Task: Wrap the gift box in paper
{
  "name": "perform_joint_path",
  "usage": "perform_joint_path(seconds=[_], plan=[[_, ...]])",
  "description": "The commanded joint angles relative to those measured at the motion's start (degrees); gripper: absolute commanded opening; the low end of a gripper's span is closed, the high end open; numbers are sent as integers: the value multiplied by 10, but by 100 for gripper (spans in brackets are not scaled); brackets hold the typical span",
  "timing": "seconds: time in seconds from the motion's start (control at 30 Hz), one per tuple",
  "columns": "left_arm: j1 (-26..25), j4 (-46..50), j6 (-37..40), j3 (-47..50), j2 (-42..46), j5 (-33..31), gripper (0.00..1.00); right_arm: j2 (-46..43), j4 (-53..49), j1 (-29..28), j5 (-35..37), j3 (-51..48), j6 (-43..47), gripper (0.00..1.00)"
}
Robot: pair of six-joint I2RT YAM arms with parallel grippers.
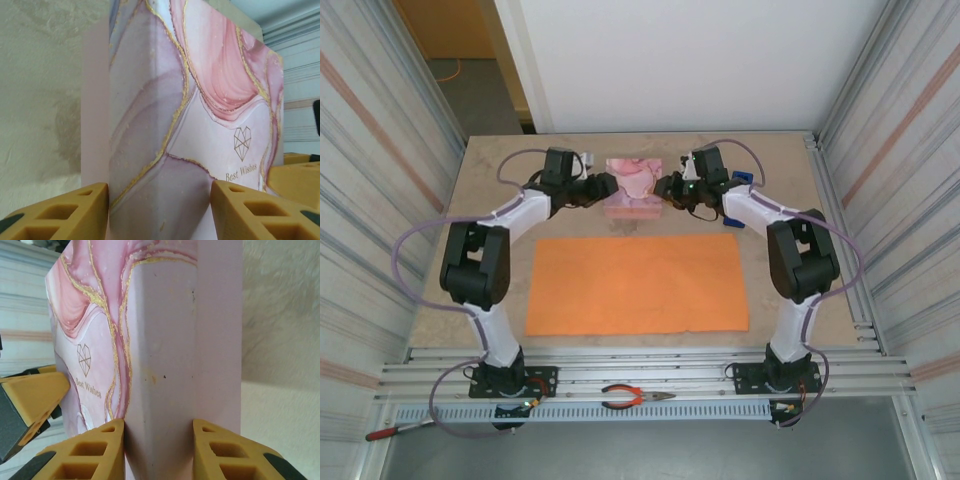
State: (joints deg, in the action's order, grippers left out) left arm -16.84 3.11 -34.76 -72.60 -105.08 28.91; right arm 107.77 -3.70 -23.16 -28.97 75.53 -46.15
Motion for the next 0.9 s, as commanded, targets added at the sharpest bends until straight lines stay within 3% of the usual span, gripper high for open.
perform_joint_path(seconds=[0.0,0.53,0.7,0.87], plan=[[-58,-56,-7,31,68,71,55,-43,16,-63,-11,-45,-9,30],[-213,-34,-66,269,295,-47,56,-266,-45,-179,89,-270,-21,30],[-247,-68,-111,347,327,-89,56,-280,-45,-193,104,-312,-33,30],[-247,-64,-125,381,331,-128,60,-251,-32,-190,105,-312,-30,33]])
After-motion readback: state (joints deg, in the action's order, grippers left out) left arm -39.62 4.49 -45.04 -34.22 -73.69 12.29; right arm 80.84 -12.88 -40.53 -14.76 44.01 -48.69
